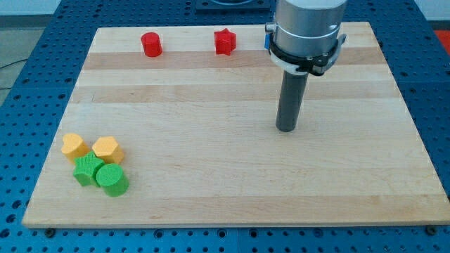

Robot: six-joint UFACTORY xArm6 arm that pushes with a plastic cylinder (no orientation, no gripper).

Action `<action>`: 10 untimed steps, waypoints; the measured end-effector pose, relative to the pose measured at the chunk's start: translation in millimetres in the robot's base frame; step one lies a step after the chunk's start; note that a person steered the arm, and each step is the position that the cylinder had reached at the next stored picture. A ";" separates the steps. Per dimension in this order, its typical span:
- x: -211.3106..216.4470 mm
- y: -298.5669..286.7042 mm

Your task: Push the red star slightly down a bit

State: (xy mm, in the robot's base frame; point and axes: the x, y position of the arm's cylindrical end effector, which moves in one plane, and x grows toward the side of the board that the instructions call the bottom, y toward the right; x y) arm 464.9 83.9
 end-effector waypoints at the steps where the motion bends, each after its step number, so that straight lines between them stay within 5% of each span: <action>1: -64.1 0.0; 2: -154.4 -31.6; 3: -196.1 -109.8; 7: -144.5 -204.1; 9: -168.7 -325.4; 10: -231.7 -332.1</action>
State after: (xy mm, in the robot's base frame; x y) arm 233.2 -248.1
